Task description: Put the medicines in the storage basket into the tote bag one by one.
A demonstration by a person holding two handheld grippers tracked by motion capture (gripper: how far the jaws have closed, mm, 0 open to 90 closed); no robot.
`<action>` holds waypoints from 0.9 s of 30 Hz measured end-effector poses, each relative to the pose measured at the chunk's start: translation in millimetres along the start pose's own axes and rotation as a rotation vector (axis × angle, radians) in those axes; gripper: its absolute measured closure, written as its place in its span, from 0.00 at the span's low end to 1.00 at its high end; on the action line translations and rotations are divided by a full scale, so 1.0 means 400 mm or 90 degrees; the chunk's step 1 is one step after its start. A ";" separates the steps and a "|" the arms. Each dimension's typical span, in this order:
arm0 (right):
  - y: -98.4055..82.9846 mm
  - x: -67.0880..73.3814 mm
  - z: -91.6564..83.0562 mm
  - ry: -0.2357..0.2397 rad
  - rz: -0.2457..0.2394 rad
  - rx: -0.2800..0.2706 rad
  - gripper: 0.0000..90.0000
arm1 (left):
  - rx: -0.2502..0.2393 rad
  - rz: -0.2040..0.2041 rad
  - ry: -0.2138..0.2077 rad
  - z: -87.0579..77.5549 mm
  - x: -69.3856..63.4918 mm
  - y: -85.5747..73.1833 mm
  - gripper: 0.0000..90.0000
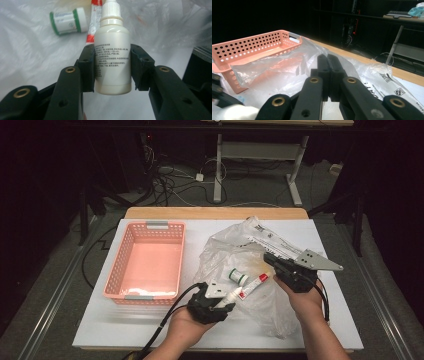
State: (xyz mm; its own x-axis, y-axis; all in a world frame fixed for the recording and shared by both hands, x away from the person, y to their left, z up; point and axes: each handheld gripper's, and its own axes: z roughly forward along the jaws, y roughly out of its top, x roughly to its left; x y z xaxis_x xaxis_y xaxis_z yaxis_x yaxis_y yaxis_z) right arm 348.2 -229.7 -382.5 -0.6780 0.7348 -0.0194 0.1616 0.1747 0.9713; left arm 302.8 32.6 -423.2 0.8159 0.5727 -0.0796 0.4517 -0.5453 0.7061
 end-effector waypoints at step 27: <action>-0.005 -0.006 0.000 0.000 0.003 0.000 1.00 | -0.008 -0.014 -0.037 0.232 0.006 0.096 0.65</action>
State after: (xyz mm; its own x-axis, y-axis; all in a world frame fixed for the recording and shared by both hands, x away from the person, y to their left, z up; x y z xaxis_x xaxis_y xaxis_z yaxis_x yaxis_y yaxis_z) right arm 349.3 -231.8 -384.2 -0.6768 0.7360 -0.0144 0.1651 0.1707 0.9714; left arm 355.6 -43.9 -461.6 0.8253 0.5481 -0.1357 0.4655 -0.5244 0.7130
